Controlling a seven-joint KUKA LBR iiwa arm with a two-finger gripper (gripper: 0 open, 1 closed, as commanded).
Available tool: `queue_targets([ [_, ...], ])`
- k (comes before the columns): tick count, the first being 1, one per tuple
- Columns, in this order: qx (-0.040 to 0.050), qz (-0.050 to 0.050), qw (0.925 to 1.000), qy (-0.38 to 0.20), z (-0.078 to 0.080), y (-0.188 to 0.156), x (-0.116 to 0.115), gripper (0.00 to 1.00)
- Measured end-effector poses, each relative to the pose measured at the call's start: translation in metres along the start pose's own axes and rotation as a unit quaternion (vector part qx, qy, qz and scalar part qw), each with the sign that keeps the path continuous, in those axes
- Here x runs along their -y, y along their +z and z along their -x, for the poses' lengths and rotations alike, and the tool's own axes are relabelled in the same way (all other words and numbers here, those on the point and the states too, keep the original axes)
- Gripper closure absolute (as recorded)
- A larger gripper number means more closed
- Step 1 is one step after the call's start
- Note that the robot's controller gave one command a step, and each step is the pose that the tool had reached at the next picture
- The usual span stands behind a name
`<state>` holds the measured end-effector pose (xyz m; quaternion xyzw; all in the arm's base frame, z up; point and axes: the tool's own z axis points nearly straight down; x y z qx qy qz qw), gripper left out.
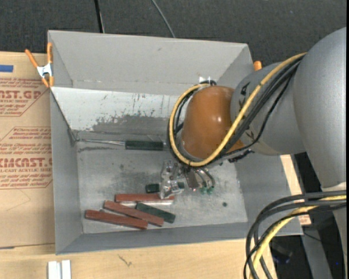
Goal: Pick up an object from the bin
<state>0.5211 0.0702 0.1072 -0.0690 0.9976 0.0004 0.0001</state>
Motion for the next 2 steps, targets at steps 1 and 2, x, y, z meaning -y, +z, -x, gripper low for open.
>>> queue_targets([
  [1, 0.0000, 0.000, 1.0000, 0.000, 0.0000, 0.0000, 0.0000, 0.00],
  [2, 0.0000, 0.000, 1.0000, 0.000, 0.0000, 0.0000, 0.0000, 0.00],
])
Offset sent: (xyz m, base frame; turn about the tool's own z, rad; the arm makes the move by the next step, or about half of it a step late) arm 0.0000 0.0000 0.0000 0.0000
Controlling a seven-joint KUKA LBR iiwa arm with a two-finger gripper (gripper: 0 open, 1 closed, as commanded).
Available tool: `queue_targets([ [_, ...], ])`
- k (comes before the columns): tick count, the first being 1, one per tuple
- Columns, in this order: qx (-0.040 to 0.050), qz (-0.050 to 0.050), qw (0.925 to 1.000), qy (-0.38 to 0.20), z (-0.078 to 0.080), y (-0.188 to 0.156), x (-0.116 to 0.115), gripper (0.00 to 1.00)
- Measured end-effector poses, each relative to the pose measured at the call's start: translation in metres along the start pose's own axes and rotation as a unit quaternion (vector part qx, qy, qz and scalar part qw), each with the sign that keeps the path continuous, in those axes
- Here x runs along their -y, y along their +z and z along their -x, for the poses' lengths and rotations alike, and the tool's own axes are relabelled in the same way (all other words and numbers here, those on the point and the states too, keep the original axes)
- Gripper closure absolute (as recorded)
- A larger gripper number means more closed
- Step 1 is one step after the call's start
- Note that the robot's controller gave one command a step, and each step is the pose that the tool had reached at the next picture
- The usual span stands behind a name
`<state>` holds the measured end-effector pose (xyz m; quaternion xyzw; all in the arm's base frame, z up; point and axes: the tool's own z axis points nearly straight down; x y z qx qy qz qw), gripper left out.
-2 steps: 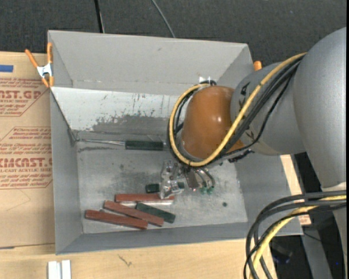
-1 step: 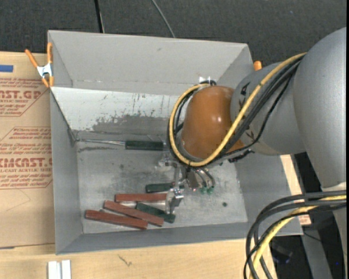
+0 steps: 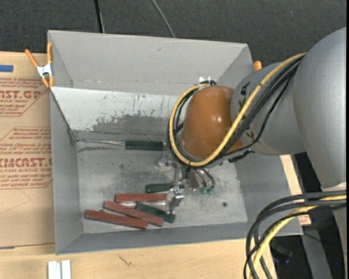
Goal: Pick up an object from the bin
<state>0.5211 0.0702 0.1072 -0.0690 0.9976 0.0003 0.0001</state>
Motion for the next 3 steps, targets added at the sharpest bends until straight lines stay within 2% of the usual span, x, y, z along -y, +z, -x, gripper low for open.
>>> queue_targets([
  [1, 0.0116, -0.002, 0.9990, -0.043, 0.002, 0.030, -0.003, 1.00],
  [2, 0.0117, -0.002, 0.9990, -0.043, 0.002, 0.030, -0.003, 1.00],
  [3, 0.0014, -0.001, 0.9996, -0.028, 0.006, -0.112, 0.011, 1.00],
])
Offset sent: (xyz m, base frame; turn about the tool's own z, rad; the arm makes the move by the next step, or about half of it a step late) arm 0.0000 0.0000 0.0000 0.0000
